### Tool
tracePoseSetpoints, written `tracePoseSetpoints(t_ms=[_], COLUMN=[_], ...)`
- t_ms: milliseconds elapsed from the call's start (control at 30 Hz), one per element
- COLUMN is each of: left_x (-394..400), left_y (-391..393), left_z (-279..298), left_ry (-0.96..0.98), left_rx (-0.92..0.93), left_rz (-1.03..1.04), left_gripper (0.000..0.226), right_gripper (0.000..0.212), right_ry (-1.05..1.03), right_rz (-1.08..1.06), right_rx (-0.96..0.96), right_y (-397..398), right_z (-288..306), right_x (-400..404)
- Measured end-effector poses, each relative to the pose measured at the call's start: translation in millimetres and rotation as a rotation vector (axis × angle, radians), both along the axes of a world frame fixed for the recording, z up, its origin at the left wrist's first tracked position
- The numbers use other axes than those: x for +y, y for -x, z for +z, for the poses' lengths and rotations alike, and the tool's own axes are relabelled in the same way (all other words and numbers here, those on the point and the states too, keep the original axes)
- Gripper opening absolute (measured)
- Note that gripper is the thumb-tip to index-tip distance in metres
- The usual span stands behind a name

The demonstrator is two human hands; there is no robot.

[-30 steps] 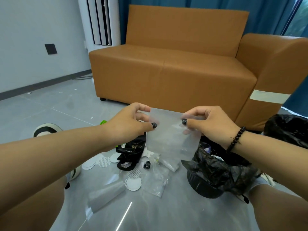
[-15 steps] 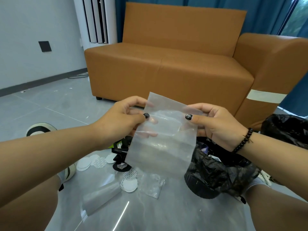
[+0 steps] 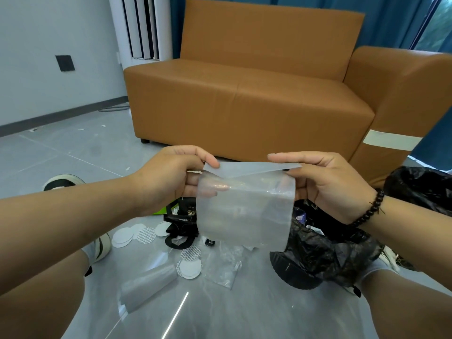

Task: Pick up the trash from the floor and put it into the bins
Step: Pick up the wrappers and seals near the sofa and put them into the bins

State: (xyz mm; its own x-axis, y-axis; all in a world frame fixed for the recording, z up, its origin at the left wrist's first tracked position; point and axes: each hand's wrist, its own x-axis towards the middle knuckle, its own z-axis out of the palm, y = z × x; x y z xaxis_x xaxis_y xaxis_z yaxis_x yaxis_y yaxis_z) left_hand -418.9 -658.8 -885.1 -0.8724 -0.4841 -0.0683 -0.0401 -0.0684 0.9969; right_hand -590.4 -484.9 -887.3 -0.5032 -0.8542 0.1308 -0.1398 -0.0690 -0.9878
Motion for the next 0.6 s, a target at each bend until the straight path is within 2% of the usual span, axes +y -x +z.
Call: tracePoseSetpoints(t_ms=[67,133,233,367,467,600], left_x=[-0.5,-0.7,5.3,16.4,15.7,14.8], left_y=[0.4,0.6,0.1,0.5,0.9,1.8], left_z=[-1.5,-3.4,-7.2,-14.2,-16.1,-14.9], left_ry=[-0.057,-0.100,0.006,0.167,0.166,0.176], left_rx=[0.002,0.003,-0.037,-0.065,-0.046,0.007], left_rz=[0.009,-0.015,0.006,0.050,0.055,0.037], left_gripper=[0.036,0.025,0.012,0.016,0.025,0.030], right_gripper=[0.036,0.032,0.035,0.048,0.035,0.034], right_ry=[-0.007,-0.011,-0.028,-0.119,-0.136,-0.161], right_rz=[0.016,0.041,0.077,0.027,-0.016,-0.013], right_rx=[-0.031,-0.074,-0.109,-0.017,0.119,0.199], right_y=[0.6,2.3,6.4,4.6,1.4,2.0], right_z=[0.3,-0.8,-5.1,-8.1,-9.5,-13.8], right_x=[1.0,1.9,5.1,9.2,12.0,13.0])
